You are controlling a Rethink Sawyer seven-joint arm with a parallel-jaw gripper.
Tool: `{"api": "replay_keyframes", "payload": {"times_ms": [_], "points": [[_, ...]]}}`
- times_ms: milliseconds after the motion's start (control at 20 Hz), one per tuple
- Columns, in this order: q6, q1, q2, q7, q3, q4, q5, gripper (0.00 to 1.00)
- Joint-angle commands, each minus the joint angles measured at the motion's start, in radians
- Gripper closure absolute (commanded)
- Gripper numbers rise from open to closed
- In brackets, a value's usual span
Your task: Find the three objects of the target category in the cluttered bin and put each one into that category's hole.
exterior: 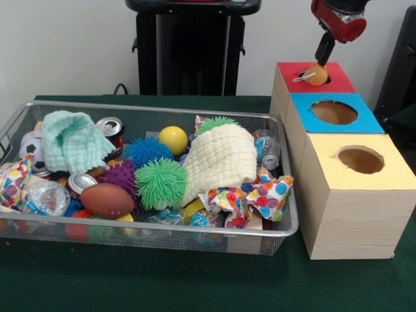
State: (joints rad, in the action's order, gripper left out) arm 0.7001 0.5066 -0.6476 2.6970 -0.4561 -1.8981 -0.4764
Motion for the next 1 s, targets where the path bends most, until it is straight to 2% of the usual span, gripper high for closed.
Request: {"api": "replay_keyframes", "payload": {"times_ms": [50, 400, 600, 750, 900, 1000], "points": [[0.018, -0.038, 0.067, 0.150, 0.066, -0.060, 0.013, 1.00], [-0.196, -0.083, 0.128, 0.125, 0.167, -0.083, -0.054, 1.00], [-0.293, -0.109, 0.117, 0.122, 0.227, -0.096, -0.076, 1.00], [-0.289, -0.113, 0.095, 0.131, 0.253, -0.093, -0.083, 1.00], [-0.281, -0.151, 0.077, 0.113, 0.314, -0.105, -0.106, 1.00], [-0.210, -0.140, 0.065, 0.128, 0.299, -0.086, -0.091, 1.00]]}}
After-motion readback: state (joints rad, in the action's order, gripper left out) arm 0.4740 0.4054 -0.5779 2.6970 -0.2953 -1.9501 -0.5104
